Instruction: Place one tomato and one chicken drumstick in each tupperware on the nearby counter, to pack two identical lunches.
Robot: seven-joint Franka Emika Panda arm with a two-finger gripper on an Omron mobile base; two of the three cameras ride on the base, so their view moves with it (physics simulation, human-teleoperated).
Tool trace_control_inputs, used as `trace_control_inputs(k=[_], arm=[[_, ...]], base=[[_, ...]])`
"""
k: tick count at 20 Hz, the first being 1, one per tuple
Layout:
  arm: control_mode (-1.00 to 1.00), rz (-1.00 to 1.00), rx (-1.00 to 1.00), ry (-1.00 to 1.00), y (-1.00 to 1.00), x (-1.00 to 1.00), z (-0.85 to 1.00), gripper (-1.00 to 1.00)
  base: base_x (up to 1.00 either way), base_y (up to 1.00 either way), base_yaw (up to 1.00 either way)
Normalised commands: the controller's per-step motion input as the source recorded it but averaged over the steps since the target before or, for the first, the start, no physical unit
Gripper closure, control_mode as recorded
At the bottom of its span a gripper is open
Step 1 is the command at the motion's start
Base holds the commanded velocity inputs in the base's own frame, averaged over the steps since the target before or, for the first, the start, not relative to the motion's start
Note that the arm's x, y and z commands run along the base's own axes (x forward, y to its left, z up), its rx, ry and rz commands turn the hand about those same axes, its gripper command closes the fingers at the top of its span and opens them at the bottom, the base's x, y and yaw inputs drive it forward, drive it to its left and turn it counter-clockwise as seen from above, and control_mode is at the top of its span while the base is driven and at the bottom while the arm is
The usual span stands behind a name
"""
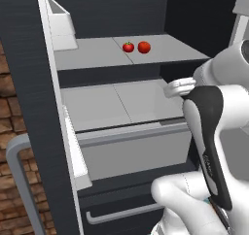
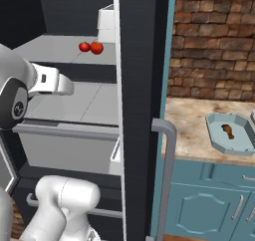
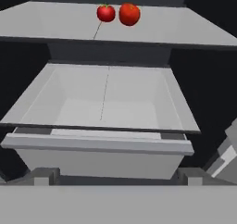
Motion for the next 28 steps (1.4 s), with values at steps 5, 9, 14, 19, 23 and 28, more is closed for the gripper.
trace_control_inputs(k=[5,9,14,19,23,28], arm=[[-1.00,-0.09,0.10,-0.13,0.00,0.09,0.13,-1.00],[-1.00,0.00,0.00,-0.03,0.00,0.09,0.35,-1.00],[-1.00,0.00,0.00,0.00,0.00,0.26,0.32,-1.00],[-1.00,0.00,0.00,0.03,0.00,0.59,0.04,-1.00],[-1.00,0.00,0.00,0.00,0.00,0.60,0.00,-1.00],[-1.00,0.00,0.00,0.04,-0.01,0.65,0.00,-1.00]], base=[[0.00,0.00,0.00],[0.00,0.00,0.00],[0.00,0.00,0.00],[0.00,0.00,0.00],[0.00,0.00,0.00],[0.00,0.00,0.00]])
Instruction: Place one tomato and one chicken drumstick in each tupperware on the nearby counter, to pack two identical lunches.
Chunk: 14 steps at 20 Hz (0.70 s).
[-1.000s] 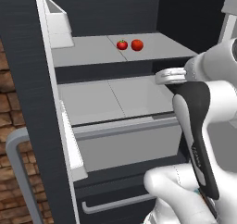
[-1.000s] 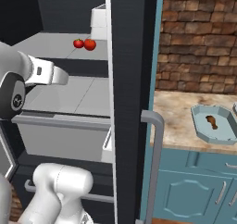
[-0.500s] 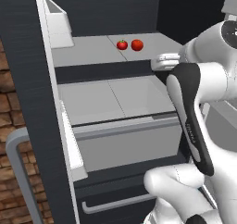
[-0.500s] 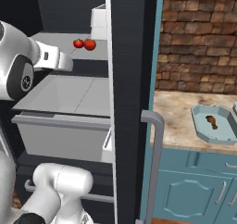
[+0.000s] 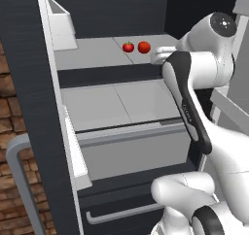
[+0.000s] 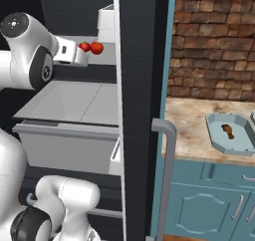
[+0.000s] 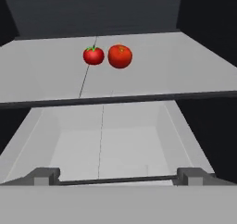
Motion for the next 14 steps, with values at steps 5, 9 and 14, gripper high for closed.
trace_control_inputs(k=[5,9,14], arm=[[-1.00,0.00,0.00,0.09,0.00,0.75,0.00,-1.00],[-1.00,0.00,0.00,0.07,0.00,0.79,0.00,-1.00],[-1.00,0.00,0.00,0.02,0.00,0.67,0.00,-1.00]], base=[[0.00,0.00,0.00],[0.00,0.00,0.00],[0.00,0.00,0.00]])
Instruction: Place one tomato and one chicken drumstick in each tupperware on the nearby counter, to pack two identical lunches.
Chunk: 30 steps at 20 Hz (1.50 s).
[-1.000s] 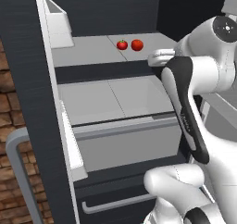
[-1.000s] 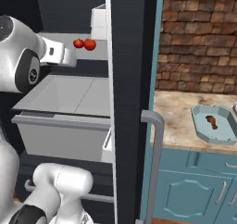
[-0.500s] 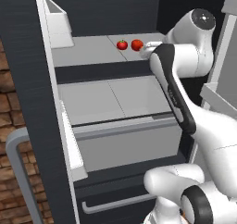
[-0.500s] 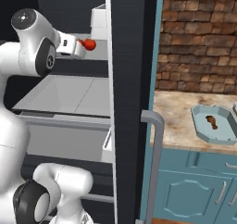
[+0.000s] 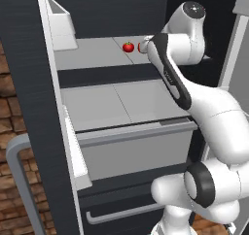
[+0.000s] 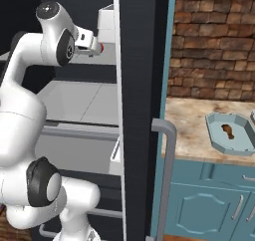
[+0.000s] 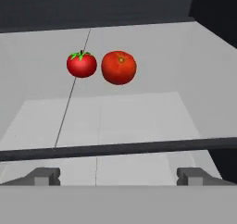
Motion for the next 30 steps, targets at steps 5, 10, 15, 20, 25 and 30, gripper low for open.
trace_control_inputs(k=[5,10,15,20,25,30], arm=[[-1.00,0.00,0.00,0.00,0.00,0.51,-0.07,-1.00],[-1.00,0.00,0.00,0.00,0.00,0.40,-0.17,-1.00],[-1.00,0.00,0.00,0.00,0.00,0.40,-0.15,-1.00],[-1.00,0.00,0.00,0.00,0.00,0.42,-0.11,-1.00],[-1.00,0.00,0.00,0.00,0.00,0.45,-0.12,-1.00],[-1.00,0.00,0.00,0.00,0.00,0.46,-0.09,-1.00]], base=[[0.00,0.00,0.00],[0.00,0.00,0.00],[0.00,0.00,0.00],[0.00,0.00,0.00],[0.00,0.00,0.00],[0.00,0.00,0.00]])
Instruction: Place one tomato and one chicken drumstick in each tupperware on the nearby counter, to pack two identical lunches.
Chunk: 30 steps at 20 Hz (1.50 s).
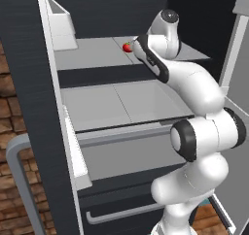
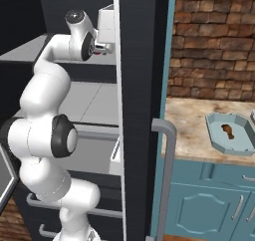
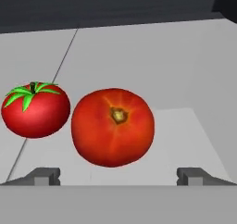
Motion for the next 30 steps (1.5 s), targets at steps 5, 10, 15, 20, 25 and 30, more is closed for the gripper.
trace_control_inputs(k=[5,10,15,20,25,30], arm=[[-1.00,0.00,0.00,0.00,0.00,0.50,-0.09,-1.00],[-1.00,0.00,0.00,0.00,0.00,0.50,-0.09,-1.00],[-1.00,0.00,0.00,0.00,0.00,0.21,-0.21,-1.00],[-1.00,0.00,0.00,0.00,0.00,0.01,-0.48,-1.00],[-1.00,0.00,0.00,0.00,0.00,0.12,-0.46,1.00],[-1.00,0.00,0.00,0.00,0.00,0.15,-0.40,1.00]], base=[[0.00,0.00,0.00],[0.00,0.00,0.00],[0.00,0.00,0.00],[0.00,0.00,0.00],[0.00,0.00,0.00],[0.00,0.00,0.00]])
